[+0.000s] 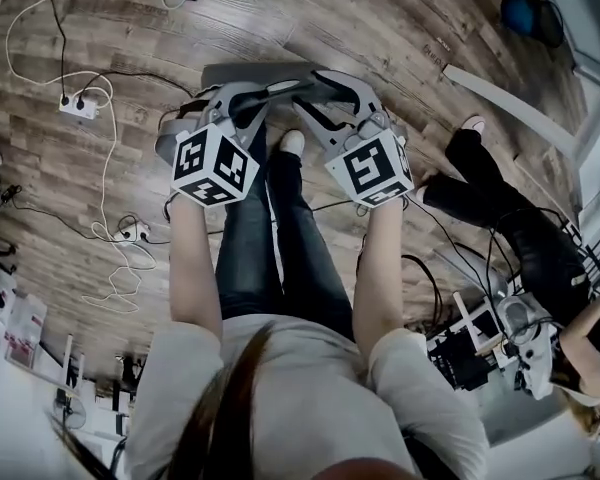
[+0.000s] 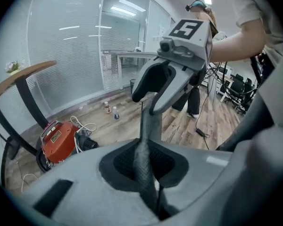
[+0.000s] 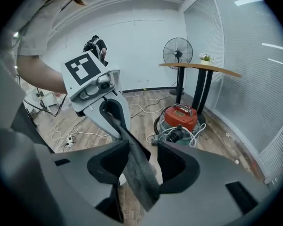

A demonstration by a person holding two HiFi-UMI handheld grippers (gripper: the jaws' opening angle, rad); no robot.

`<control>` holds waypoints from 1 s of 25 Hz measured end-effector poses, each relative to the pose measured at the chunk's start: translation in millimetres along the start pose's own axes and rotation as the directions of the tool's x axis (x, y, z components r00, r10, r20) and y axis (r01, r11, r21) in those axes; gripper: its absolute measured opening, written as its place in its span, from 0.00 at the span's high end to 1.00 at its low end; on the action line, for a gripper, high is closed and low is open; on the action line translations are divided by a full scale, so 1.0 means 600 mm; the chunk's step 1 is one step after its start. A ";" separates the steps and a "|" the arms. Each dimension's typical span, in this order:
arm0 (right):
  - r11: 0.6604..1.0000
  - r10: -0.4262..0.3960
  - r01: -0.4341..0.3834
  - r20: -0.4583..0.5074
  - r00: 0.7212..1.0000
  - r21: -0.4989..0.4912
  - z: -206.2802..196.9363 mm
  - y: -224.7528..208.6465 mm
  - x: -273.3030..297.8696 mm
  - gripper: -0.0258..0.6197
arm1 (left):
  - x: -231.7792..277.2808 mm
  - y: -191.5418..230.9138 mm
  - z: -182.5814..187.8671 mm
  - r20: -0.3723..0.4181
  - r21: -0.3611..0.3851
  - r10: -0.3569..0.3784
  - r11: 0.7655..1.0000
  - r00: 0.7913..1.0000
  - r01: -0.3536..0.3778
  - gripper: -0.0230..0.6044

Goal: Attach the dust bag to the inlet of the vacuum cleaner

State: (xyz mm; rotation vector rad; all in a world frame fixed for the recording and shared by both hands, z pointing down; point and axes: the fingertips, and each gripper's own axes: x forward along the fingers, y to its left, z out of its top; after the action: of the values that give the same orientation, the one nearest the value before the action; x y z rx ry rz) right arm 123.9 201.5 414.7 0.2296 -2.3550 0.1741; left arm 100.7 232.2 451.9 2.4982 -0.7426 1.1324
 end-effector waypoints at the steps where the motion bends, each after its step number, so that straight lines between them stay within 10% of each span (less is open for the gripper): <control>1: 1.000 0.023 -0.023 -0.009 1.000 0.012 0.004 -0.001 0.009 0.66 | -0.002 0.013 -0.004 -0.003 0.002 -0.004 1.000 1.000 0.004 0.90; 14: 0.993 -0.015 -0.005 -0.159 0.987 -0.121 0.043 -0.049 0.088 0.87 | -0.015 0.122 -0.034 -0.024 0.040 -0.050 0.998 0.998 0.051 0.90; 25: 0.972 0.028 -0.078 -0.222 0.975 -0.220 0.059 -0.057 0.128 0.81 | -0.021 0.152 -0.048 -0.071 0.070 -0.046 0.996 0.996 0.051 0.90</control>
State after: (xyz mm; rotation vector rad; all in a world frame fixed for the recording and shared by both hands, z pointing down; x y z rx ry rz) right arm 53.3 152.7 445.7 0.0326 -2.1410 -0.0447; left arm 24.3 175.1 466.1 2.5063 -0.6297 1.2421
